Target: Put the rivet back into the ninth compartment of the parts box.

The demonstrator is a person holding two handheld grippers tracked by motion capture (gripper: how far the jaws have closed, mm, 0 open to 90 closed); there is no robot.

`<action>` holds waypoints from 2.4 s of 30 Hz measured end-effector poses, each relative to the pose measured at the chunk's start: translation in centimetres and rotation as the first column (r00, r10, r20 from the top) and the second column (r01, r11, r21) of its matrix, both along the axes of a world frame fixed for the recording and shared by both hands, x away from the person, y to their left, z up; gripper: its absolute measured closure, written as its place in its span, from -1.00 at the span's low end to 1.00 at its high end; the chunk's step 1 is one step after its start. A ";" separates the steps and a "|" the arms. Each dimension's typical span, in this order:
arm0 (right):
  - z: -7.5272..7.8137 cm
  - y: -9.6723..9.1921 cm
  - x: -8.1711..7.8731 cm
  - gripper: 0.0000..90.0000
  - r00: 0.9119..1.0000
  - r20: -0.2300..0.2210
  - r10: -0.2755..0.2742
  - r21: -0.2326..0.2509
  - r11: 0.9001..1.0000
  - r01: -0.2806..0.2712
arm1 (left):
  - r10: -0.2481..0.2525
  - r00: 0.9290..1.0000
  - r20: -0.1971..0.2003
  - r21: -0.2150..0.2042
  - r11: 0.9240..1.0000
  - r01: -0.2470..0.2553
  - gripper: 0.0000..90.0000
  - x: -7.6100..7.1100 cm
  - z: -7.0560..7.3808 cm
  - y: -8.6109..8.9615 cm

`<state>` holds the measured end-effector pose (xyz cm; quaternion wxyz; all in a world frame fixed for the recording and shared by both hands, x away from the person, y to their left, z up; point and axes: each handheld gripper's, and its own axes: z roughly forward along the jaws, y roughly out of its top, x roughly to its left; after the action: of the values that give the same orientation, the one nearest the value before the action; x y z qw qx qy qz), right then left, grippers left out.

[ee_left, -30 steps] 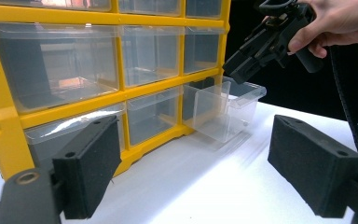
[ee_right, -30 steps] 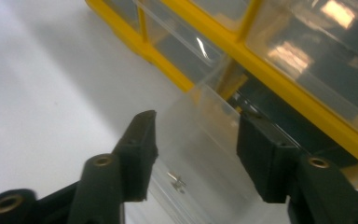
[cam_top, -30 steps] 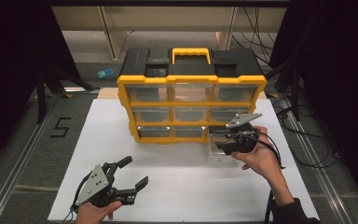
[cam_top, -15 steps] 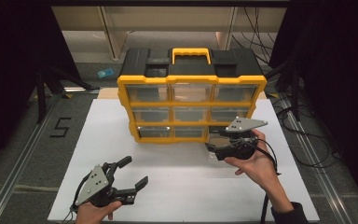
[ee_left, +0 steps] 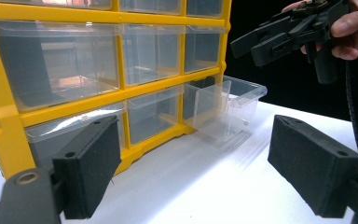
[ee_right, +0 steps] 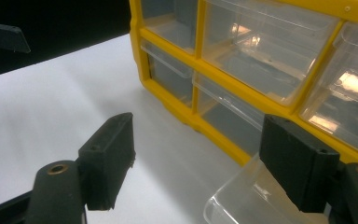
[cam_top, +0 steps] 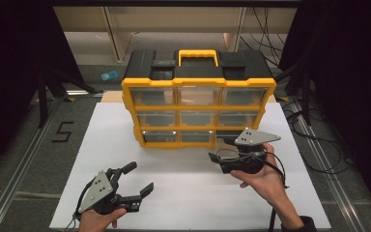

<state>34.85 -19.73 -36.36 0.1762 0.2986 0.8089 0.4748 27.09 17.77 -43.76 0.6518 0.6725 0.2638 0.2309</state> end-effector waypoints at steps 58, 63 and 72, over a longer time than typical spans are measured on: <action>-3.4 -1.5 -3.3 -0.63 0.999 0.042 0.011 0.119 0.993 -0.016 | 0.008 1.000 -0.020 0.004 1.000 -0.008 -0.64 -0.1 0.0 0.0; -3.8 -1.5 -3.4 -0.64 0.998 0.052 0.027 0.140 0.990 -0.034 | 0.007 1.000 -0.020 0.002 1.000 -0.007 -0.65 -0.1 0.0 0.0; -4.3 -2.0 -3.8 -0.64 0.999 0.052 0.008 0.166 0.986 -0.017 | 0.007 1.000 -0.022 0.001 1.000 -0.007 -0.65 -0.1 0.0 0.0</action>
<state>31.10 -21.75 -40.70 0.1683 0.2949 0.7634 0.5494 26.96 17.81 -43.77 0.6478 0.6743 0.2734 0.2258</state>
